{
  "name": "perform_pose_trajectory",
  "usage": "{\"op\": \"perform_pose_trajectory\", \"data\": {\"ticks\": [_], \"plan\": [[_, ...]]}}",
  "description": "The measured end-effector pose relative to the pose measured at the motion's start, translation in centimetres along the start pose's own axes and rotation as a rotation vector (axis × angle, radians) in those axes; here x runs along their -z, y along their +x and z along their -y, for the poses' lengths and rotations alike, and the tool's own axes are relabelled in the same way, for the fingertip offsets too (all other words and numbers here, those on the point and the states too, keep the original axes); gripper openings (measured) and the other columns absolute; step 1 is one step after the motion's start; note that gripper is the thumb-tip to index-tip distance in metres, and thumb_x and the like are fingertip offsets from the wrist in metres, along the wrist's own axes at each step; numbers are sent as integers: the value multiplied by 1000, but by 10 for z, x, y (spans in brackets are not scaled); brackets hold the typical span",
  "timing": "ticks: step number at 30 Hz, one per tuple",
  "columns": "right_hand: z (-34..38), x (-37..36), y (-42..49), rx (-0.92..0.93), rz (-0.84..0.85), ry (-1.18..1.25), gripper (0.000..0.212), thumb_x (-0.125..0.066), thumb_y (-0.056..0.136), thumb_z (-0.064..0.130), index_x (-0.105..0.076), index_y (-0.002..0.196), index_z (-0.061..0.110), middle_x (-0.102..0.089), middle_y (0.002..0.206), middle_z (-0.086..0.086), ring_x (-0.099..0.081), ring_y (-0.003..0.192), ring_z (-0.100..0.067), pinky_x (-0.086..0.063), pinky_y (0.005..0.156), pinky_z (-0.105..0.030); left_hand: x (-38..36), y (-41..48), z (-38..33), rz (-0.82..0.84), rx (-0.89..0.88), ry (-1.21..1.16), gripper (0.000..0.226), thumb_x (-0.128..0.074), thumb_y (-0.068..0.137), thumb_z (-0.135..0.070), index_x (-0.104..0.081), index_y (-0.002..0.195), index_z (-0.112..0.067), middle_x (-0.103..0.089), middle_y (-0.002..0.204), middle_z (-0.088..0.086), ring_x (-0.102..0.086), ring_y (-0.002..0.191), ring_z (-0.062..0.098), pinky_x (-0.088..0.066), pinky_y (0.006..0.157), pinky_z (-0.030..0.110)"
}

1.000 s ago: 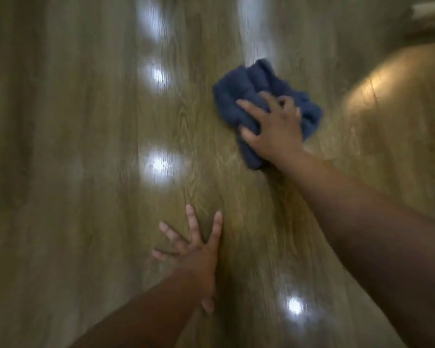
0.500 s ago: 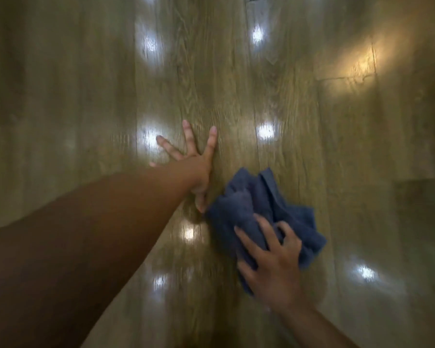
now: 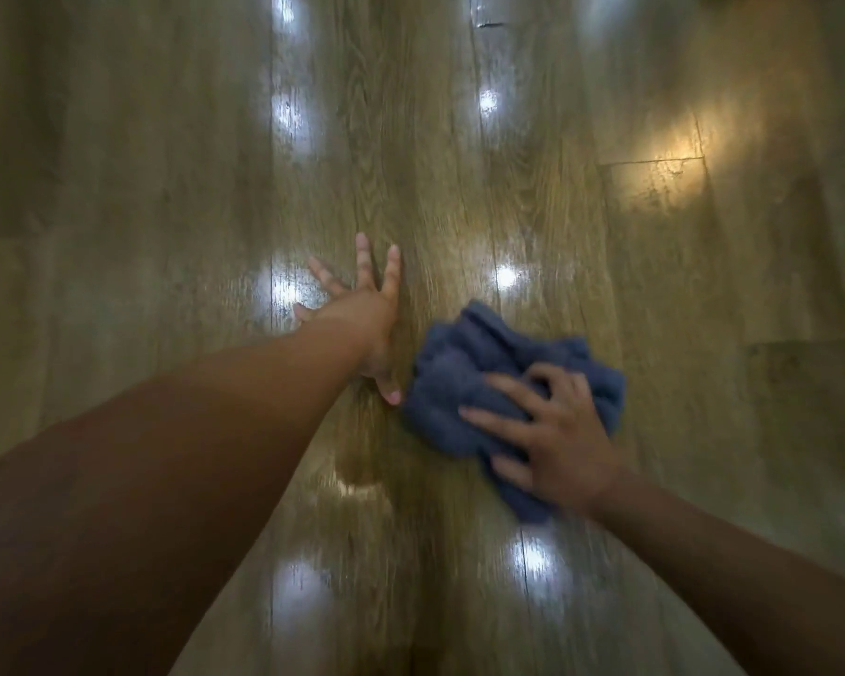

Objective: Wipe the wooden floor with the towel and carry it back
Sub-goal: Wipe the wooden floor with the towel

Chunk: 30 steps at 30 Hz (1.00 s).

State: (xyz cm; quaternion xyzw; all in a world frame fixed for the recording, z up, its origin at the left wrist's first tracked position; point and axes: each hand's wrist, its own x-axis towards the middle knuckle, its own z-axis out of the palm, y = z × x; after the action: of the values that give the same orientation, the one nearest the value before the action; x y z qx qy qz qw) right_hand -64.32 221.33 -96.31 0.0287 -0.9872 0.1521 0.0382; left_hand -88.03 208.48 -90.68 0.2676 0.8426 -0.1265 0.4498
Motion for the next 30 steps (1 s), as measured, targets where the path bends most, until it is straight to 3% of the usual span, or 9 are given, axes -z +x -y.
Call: {"op": "perform_pose_trajectory", "data": {"ticks": [3,6,11,16,23,30], "plan": [[-28,-2,64,-65,-62,-49,53,-65,78,50,-62,130,41,-62,136,1,-50,107,-40,-40,80,-48,-3,1,5,-5,5,20,173,-97,43,-51,40,145,-19,55,145,7,32,136,58,-17,107,79],[-59,-3,128,-98,-85,-78,51,-60,80,50,-62,131,43,-61,136,0,-52,107,-42,-40,79,-49,-2,6,4,11,3,30,174,-97,43,-50,41,143,-13,59,140,10,30,134,63,-17,105,81],[-104,2,276,-457,-146,-153,51,-47,88,55,-48,138,49,-46,149,5,-42,123,-41,-35,93,-52,-1,14,2,38,18,56,174,-97,44,-49,45,139,-11,64,132,15,32,129,66,-19,104,81],[-127,8,333,-539,-129,-139,52,-43,92,55,-39,143,47,-39,151,1,-35,128,-42,-31,99,-55,4,17,0,79,30,76,173,-96,45,-47,45,139,-11,64,131,15,34,124,68,-22,102,81],[-82,0,234,-546,-137,-172,52,-43,90,55,-48,141,44,-47,147,0,-44,120,-40,-35,91,-49,2,11,0,40,30,101,175,-97,42,-49,47,137,-16,66,131,9,36,128,63,-22,103,81],[51,-17,-2,-524,-248,-37,50,-64,80,43,-65,130,37,-59,138,-4,-50,108,-40,-38,82,-45,6,-7,-4,22,36,163,173,-94,43,-57,42,142,-13,54,145,13,34,130,61,-24,106,77]]}}
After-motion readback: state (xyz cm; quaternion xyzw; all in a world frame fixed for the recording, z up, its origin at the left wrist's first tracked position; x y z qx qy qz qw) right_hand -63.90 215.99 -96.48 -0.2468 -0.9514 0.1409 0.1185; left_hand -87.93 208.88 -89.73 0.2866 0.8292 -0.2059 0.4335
